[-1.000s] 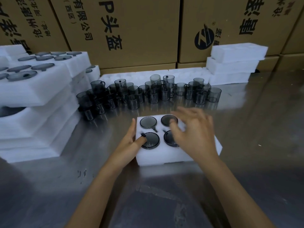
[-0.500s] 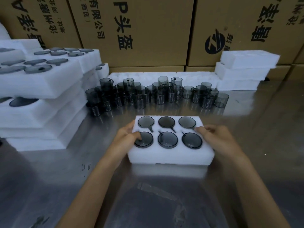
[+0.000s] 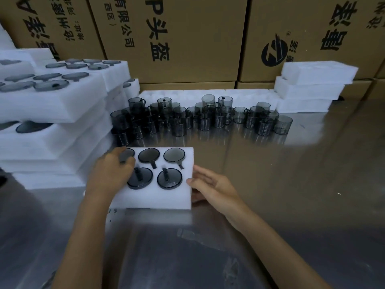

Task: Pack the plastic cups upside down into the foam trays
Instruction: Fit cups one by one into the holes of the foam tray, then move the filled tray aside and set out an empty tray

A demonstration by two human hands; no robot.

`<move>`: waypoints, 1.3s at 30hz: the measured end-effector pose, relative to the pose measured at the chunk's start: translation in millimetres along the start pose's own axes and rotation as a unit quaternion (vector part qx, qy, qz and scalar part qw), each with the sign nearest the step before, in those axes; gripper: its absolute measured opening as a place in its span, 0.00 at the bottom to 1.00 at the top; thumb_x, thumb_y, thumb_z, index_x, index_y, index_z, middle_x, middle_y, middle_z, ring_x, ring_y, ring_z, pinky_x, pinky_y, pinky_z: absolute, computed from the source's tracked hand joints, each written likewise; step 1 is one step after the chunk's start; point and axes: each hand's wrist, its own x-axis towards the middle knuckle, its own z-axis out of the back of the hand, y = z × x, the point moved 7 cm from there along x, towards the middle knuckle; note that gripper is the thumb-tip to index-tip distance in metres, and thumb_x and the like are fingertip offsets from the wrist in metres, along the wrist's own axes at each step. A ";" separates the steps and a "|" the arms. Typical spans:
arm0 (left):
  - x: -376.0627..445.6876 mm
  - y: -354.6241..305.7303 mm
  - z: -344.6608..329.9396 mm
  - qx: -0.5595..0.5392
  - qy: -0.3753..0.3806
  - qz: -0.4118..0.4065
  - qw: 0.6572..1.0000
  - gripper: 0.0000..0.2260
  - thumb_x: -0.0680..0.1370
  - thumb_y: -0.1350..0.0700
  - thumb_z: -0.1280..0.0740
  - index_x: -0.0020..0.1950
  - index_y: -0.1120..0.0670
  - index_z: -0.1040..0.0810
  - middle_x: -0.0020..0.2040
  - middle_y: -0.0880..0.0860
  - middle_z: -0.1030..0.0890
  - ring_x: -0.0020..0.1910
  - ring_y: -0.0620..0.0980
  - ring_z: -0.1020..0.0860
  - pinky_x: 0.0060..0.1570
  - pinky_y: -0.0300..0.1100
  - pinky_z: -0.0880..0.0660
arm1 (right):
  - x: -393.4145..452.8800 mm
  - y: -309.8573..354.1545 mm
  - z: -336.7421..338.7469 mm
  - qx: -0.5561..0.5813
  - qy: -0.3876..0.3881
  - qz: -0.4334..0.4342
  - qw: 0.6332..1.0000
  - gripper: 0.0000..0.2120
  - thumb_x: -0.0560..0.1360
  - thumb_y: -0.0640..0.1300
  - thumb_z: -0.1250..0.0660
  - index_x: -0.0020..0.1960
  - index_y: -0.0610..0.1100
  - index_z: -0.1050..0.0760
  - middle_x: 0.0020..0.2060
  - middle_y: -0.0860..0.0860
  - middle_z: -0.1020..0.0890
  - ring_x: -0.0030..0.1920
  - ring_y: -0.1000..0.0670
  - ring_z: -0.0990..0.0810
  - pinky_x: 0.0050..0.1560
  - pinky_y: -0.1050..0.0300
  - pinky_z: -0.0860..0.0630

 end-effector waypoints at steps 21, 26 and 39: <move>-35.6 -77.7 -44.6 0.028 -0.012 -0.263 0.964 0.12 0.80 0.62 0.35 0.63 0.60 0.20 0.61 0.59 0.20 0.65 0.61 0.25 0.67 0.55 0.32 | -21.7 0.6 -50.6 -0.028 0.235 0.030 0.971 0.28 0.78 0.48 0.31 0.77 0.52 0.34 0.60 0.67 0.21 0.65 0.64 0.24 0.68 0.60 0.27; -60.3 -122.2 -60.7 0.052 -0.037 -0.350 0.934 0.14 0.78 0.60 0.36 0.62 0.58 0.18 0.68 0.58 0.23 0.72 0.58 0.30 0.76 0.54 0.44 | 23.7 -3.7 19.2 -0.136 -0.033 0.119 0.983 0.14 0.75 0.42 0.34 0.59 0.49 0.18 0.49 0.53 0.15 0.53 0.50 0.17 0.58 0.59 0.23; -55.0 -288.2 -279.9 -0.025 0.183 -0.334 0.924 0.12 0.81 0.58 0.41 0.61 0.58 0.24 0.62 0.55 0.23 0.65 0.56 0.30 0.65 0.49 0.35 | 63.7 22.7 252.1 -0.232 -0.375 0.091 0.893 0.17 0.76 0.34 0.36 0.65 0.40 0.27 0.62 0.43 0.24 0.61 0.43 0.24 0.62 0.51 0.27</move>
